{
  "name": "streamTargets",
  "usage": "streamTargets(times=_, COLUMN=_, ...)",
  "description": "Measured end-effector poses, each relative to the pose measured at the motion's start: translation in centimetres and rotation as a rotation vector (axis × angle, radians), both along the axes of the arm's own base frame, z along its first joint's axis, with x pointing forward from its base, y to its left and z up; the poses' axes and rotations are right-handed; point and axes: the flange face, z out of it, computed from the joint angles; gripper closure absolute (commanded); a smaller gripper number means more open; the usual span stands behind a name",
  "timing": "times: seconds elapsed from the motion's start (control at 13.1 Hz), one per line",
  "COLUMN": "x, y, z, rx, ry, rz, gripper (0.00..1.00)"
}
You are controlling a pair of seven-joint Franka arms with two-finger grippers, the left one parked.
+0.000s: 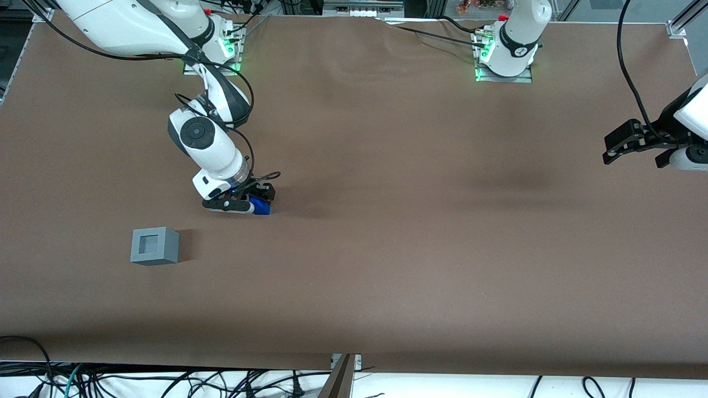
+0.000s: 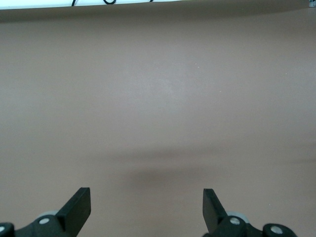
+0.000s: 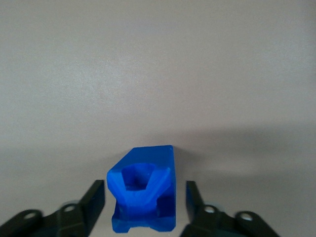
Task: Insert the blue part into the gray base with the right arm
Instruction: 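Close the right gripper on the blue block and lift it, then carry the blue block over the gray base's square hole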
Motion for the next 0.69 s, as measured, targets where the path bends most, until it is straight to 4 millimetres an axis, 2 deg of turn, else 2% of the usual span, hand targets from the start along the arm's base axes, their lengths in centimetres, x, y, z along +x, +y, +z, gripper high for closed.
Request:
streamTargets(times=0.15, x=0.0, y=-0.1, z=-0.1, rx=0.0, ry=0.001, rz=-0.002, gripper=0.54)
streamTargets(times=0.46, x=1.1, y=-1.2, z=0.5, rx=-0.018, ry=-0.011, rz=0.019, gripper=0.54)
streamTargets(times=0.54, x=2.0, y=-2.2, z=1.3, rx=-0.048, ry=0.0, rz=0.034, gripper=0.54)
streamTargets(times=0.69, x=4.4, y=-4.7, z=4.2, rx=-0.106, ry=0.028, rz=0.072, gripper=0.54)
